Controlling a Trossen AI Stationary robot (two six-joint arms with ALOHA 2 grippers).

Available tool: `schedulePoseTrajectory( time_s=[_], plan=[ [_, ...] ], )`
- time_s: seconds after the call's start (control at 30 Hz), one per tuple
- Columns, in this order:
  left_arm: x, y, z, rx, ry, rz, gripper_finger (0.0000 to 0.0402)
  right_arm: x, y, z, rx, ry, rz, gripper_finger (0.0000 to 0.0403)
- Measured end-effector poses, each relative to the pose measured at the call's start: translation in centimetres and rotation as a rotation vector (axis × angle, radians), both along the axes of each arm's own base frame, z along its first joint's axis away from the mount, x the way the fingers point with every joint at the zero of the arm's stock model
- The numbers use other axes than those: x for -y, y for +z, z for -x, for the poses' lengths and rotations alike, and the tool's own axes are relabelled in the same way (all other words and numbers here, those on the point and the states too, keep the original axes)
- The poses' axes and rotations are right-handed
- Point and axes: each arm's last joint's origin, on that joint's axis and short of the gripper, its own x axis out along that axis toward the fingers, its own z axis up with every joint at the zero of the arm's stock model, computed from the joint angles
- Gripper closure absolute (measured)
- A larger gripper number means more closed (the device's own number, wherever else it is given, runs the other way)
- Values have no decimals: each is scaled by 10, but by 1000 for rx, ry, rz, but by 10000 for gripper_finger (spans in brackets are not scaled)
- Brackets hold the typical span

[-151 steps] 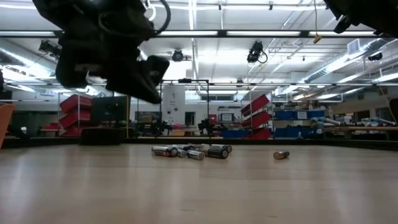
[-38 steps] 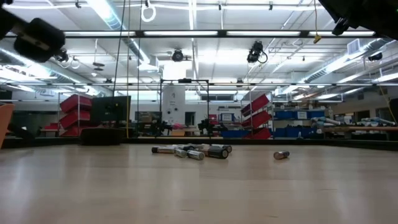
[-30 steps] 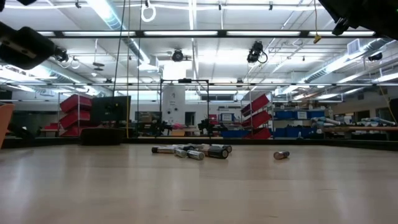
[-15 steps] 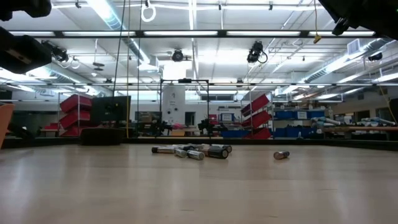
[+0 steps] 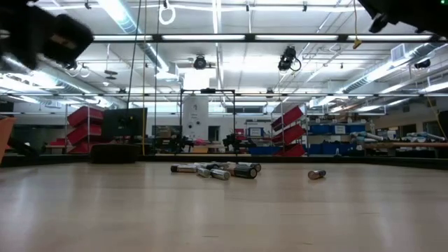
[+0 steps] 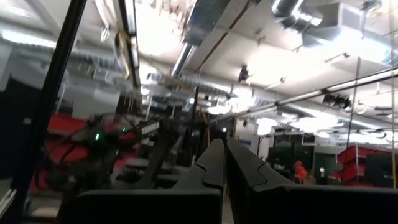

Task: Sort batteries
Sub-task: Put the silver battery into the orange bin

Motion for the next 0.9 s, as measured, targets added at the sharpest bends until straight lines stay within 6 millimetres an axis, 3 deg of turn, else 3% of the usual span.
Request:
schedulePoseTrajectory(
  time_s=[0.23,0.4,0.53,0.7,0.9],
  plan=[
    [-20,7,-16,219,92,-385,302,-5,34,-28,-150,-17,-38,396],
    [-38,8,-26,217,118,-493,302,-11,59,-55,-280,-59,-53,396],
    [-53,8,-33,196,139,-517,302,-15,77,-79,-367,-93,-57,396],
    [-68,11,-49,234,102,-390,302,-21,94,-105,-449,-108,-41,396],
    [-81,-6,-79,241,146,-352,302,-30,110,-111,-488,-82,-26,396]
  ],
)
